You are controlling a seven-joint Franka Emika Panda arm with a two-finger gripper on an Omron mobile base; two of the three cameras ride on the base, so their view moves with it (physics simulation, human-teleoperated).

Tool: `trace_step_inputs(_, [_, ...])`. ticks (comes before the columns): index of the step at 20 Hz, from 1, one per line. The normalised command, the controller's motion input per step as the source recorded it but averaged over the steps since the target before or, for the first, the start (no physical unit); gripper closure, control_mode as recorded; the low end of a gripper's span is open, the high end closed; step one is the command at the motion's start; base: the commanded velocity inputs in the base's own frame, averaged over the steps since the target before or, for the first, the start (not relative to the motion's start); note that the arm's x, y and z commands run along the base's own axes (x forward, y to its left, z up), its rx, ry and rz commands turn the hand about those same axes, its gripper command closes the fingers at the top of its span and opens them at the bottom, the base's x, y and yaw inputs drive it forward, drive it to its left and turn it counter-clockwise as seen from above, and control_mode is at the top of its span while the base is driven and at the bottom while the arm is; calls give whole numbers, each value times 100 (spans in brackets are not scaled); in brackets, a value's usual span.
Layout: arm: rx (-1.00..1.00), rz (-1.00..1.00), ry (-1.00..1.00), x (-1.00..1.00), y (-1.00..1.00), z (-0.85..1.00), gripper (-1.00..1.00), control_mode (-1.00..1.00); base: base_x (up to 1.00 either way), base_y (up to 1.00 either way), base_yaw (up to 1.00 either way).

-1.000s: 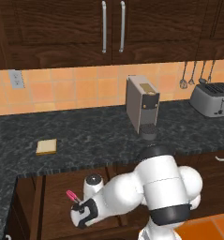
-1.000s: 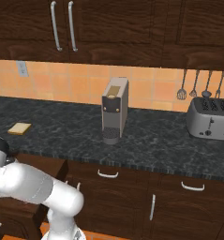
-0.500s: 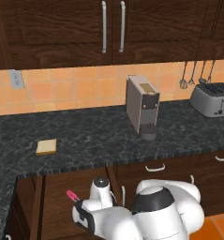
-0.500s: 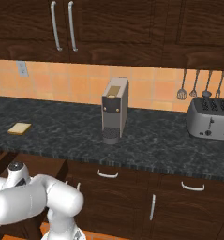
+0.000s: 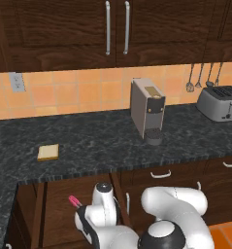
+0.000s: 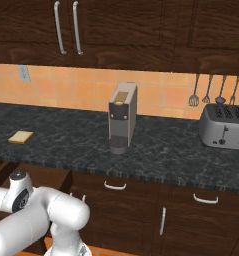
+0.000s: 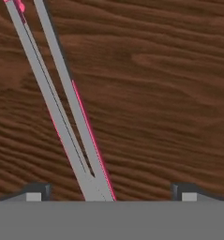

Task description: Pick the tongs from the drawer and place it on the counter.

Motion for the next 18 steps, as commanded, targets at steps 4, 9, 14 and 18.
trace_step_inputs(4, [0, 0, 0, 0, 11, 0, -100, -100, 0, 0, 0])
trace_step_inputs(9, [0, 0, 0, 0, 6, -1, -100, -100, 0, 0, 0])
trace_step_inputs(14, [0, 0, 0, 0, 0, 0, -100, -100, 0, 0, 0])
trace_step_inputs(18, [0, 0, 0, 0, 0, 0, 100, -100, 0, 0, 0])
